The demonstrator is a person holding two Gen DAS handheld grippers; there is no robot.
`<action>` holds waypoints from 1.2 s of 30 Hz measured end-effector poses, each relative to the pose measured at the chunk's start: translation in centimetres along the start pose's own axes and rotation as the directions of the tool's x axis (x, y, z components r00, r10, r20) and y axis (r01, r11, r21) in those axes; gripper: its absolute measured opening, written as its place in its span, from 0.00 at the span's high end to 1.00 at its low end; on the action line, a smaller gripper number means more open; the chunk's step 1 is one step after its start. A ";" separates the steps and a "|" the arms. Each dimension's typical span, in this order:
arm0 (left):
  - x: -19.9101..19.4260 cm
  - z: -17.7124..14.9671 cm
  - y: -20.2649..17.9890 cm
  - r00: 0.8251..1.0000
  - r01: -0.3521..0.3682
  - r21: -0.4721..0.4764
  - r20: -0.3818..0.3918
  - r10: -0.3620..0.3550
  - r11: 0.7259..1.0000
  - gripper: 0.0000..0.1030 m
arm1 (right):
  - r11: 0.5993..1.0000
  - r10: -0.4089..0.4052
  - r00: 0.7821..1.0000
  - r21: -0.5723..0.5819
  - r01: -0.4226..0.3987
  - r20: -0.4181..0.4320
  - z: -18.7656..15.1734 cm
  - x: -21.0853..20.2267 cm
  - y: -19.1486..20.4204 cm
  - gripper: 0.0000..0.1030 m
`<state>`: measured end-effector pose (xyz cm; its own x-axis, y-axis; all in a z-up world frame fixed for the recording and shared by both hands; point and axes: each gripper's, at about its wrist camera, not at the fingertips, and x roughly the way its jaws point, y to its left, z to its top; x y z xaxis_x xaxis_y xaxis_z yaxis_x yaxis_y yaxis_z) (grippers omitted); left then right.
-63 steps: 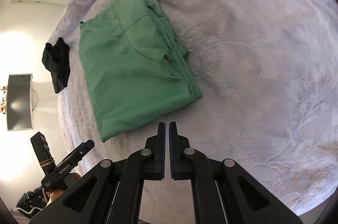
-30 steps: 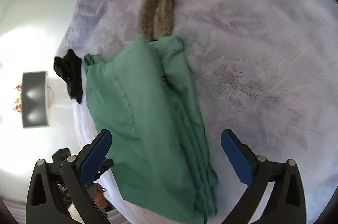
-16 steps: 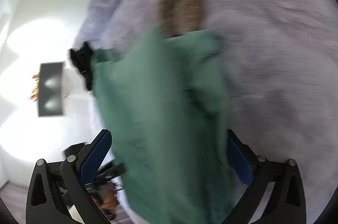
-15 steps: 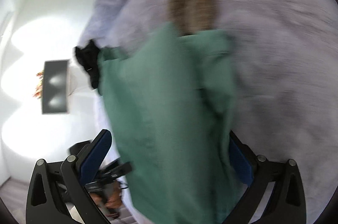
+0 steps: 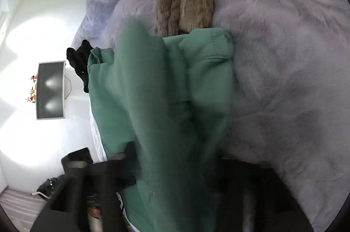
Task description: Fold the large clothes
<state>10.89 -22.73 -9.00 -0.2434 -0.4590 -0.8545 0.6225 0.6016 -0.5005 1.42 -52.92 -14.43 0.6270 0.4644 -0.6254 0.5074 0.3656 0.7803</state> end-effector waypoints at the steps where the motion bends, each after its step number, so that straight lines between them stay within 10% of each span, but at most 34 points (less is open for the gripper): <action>1: -0.7 -0.1 0.3 1.000 0.006 -0.001 0.007 -0.006 1.000 0.40 | 1.000 0.015 1.000 -0.002 -0.015 0.008 -0.2 -0.3 0.2 0.73; 9: -6.7 -1.0 -1.7 0.994 0.078 0.052 0.071 -0.082 0.996 0.57 | 0.976 0.219 0.974 -0.004 -0.219 0.054 -2.8 -2.6 4.6 0.79; 24: -18.1 -13.7 6.4 0.998 0.063 0.076 -0.015 -0.062 0.995 0.57 | 0.967 0.253 0.967 -0.010 -0.253 0.009 -17.1 1.8 12.3 0.79; 30: -14.2 -19.6 13.7 0.985 -0.089 -0.014 -0.146 0.086 0.996 0.41 | 0.994 0.064 0.995 0.097 -0.057 -0.072 -23.0 10.8 9.6 0.78; 36: -17.5 -19.0 13.7 0.993 -0.052 0.077 -0.100 0.060 0.996 0.40 | 0.981 -0.177 0.984 0.089 0.175 0.020 -24.2 8.8 11.2 0.43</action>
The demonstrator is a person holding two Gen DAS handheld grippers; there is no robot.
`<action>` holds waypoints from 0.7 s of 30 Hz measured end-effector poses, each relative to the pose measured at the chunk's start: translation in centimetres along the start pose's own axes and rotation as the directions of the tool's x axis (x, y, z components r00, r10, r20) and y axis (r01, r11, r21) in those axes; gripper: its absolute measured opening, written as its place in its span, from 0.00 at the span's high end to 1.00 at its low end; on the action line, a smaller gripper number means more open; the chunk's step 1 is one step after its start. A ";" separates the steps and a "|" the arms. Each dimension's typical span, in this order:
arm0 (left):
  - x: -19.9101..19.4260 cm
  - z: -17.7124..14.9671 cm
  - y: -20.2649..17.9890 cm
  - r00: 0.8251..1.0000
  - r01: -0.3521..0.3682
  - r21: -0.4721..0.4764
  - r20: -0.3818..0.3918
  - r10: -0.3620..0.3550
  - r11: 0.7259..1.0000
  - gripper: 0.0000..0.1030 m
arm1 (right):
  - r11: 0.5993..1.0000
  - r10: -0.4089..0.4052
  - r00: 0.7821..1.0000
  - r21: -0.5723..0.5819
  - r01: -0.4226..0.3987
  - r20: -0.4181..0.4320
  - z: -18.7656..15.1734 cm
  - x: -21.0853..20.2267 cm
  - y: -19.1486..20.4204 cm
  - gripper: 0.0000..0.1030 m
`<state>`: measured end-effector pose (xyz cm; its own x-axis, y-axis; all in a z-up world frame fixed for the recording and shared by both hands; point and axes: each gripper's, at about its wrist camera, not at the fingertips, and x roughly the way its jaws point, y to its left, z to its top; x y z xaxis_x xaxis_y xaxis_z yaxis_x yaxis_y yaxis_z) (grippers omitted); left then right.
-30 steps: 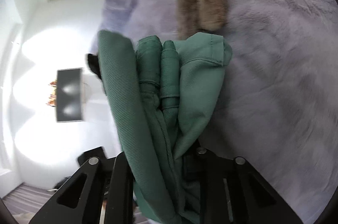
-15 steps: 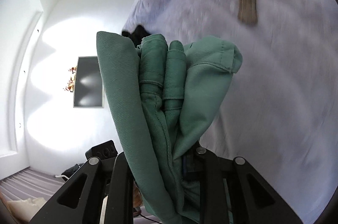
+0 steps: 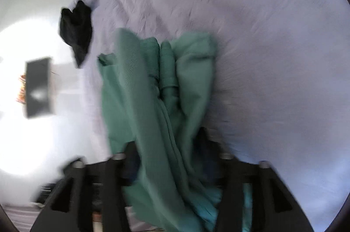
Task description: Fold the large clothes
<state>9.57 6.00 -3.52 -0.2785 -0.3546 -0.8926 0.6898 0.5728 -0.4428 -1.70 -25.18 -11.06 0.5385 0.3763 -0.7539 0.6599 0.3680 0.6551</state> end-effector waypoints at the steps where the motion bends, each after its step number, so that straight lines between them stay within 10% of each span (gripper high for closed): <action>1: -1.0 0.7 0.1 1.000 -0.005 0.012 0.029 0.005 1.000 0.40 | 0.997 -0.060 0.998 -0.045 0.062 0.029 -0.2 -1.0 0.8 0.44; 5: -4.0 3.3 0.7 0.980 -0.065 0.016 0.187 0.061 0.998 0.40 | 0.981 -0.133 0.979 -0.122 0.152 0.151 -0.2 -3.1 3.5 0.51; 6: -4.1 4.1 0.7 0.976 -0.074 0.005 0.207 0.071 0.997 0.40 | 0.982 -0.124 0.980 -0.125 0.144 0.157 0.5 -2.6 4.2 0.61; 7: -3.7 4.9 0.6 0.974 -0.079 -0.003 0.214 0.077 0.997 0.40 | 0.982 -0.120 0.981 -0.127 0.140 0.152 1.0 -2.6 4.3 0.94; 13: 2.4 6.0 -0.4 0.965 -0.208 0.039 0.170 0.199 0.977 0.40 | 0.942 -0.247 0.946 -0.177 0.285 0.211 2.5 -0.3 4.3 0.95; 21: 3.0 5.8 -0.5 0.962 -0.236 0.011 0.142 0.232 0.972 0.28 | 0.963 -0.258 0.955 -0.036 0.266 0.147 3.3 0.2 -2.7 0.96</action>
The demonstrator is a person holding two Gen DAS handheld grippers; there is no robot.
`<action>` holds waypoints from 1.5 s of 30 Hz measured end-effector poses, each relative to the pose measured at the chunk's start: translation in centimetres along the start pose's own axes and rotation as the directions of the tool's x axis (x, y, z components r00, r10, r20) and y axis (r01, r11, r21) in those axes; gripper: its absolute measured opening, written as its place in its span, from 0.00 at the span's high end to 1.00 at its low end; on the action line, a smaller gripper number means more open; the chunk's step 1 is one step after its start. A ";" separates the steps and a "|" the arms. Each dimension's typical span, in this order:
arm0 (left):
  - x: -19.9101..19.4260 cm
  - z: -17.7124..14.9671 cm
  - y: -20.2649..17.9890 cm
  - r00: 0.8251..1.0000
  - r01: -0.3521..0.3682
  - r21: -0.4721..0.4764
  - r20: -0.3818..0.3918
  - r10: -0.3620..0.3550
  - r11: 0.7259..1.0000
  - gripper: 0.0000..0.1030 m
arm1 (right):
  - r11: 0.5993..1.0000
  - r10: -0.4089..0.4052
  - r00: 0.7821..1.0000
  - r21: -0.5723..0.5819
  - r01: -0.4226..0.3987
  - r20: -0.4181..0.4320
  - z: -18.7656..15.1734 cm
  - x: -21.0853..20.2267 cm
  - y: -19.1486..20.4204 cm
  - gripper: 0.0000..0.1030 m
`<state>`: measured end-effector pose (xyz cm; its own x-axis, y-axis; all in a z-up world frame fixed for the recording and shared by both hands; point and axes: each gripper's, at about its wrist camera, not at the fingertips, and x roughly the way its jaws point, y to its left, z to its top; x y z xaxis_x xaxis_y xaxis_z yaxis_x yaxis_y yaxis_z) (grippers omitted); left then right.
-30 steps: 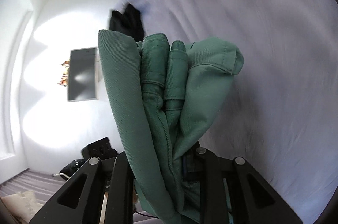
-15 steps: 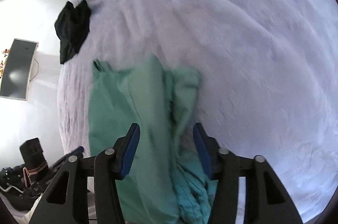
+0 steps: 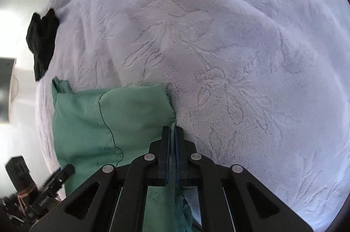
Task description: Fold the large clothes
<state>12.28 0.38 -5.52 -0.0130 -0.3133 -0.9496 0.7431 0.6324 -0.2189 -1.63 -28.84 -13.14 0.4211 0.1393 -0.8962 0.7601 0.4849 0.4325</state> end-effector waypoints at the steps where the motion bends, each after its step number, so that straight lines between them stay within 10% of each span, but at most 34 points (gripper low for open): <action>1: -0.8 -0.3 -0.1 1.000 -0.020 0.025 0.004 0.020 0.999 0.28 | 1.000 -0.012 1.000 -0.019 0.012 -0.004 0.0 -0.2 0.3 0.96; 12: -4.1 -11.7 -2.4 0.992 0.041 0.286 -0.124 -0.005 0.957 0.27 | 0.999 -0.024 1.000 -0.031 0.024 -0.011 -4.9 -7.3 -0.1 0.95; 18: -4.1 -13.8 -1.0 0.995 0.042 0.222 -0.102 -0.020 0.974 0.19 | 0.996 0.028 0.999 -0.086 -0.030 -0.023 -10.3 -11.2 1.6 0.94; 22: -4.4 -14.0 -2.0 0.997 0.015 0.275 -0.083 0.008 0.961 0.19 | 0.983 -0.029 0.998 -0.182 0.021 -0.046 -14.1 -11.6 3.0 0.51; 25: -4.4 -14.2 -2.2 0.996 0.019 0.269 -0.087 0.005 0.963 0.19 | 0.976 -0.126 0.991 -0.187 0.114 -0.053 -15.8 -10.3 1.8 0.92; 35: -4.1 -14.6 -2.0 0.995 0.018 0.286 -0.101 0.011 0.958 0.12 | 0.988 -0.150 0.980 0.009 0.152 -0.127 -16.7 -4.5 -4.4 0.93; 45: -4.5 -15.1 -1.4 0.996 0.020 0.276 -0.094 0.006 0.961 0.11 | 0.983 -0.182 0.980 0.006 0.184 -0.084 -18.0 -9.4 -4.1 0.93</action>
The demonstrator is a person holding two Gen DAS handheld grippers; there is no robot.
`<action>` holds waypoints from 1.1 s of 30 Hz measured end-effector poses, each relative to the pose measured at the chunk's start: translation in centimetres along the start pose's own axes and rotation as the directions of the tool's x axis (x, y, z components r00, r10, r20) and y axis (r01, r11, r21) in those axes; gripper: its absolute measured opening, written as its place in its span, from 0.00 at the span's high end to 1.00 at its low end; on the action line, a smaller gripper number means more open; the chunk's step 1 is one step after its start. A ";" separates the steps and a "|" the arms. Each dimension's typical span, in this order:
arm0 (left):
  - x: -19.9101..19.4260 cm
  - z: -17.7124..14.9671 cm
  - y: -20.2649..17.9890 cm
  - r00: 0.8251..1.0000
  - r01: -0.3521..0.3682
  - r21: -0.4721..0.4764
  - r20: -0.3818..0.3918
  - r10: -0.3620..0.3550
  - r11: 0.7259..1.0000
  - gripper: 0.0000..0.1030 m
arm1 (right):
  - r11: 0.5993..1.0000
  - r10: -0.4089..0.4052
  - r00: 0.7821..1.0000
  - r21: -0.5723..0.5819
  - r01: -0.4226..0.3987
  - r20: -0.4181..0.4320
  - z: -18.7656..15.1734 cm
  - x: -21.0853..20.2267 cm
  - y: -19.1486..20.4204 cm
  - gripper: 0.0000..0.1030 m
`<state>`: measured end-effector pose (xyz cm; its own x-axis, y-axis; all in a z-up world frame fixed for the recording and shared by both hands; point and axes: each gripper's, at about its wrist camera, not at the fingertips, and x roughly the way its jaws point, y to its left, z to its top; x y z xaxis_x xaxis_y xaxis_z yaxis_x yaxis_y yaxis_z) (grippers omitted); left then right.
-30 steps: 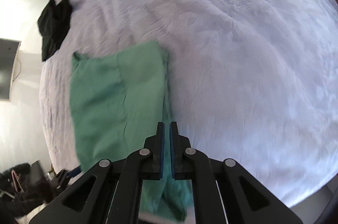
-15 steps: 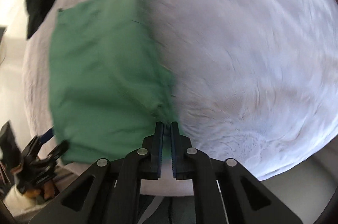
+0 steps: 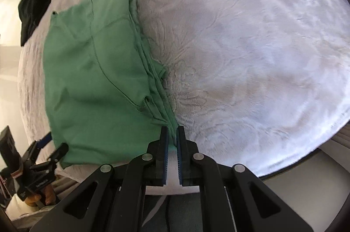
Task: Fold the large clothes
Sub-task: 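Press the folded shirt edge flat with the right tool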
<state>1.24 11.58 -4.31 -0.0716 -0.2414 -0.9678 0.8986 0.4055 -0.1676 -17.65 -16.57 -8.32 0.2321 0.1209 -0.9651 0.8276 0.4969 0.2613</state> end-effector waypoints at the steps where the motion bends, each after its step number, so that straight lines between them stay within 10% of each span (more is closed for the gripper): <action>1: 0.0 0.0 0.0 1.000 0.000 0.000 0.002 0.000 1.000 0.11 | 1.000 0.002 1.000 0.000 -0.002 0.020 -0.3 -0.7 -0.1 0.93; 20: 0.0 1.2 -0.2 1.000 -0.022 -0.062 -0.017 0.021 0.998 0.11 | 0.987 -0.032 0.996 -0.157 0.045 0.084 1.6 -2.6 5.1 0.93; 33: 0.2 1.4 -1.2 0.992 -0.119 -0.208 -0.072 0.106 0.971 0.11 | 0.971 -0.042 0.996 -0.238 0.023 -0.076 5.9 2.1 3.9 0.95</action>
<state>0.76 9.77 -4.03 -0.0071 -0.1332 -0.9911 0.7910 0.6056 -0.0871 -10.95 -19.46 -9.22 0.1578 0.1647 -0.9736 0.6868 0.6901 0.2281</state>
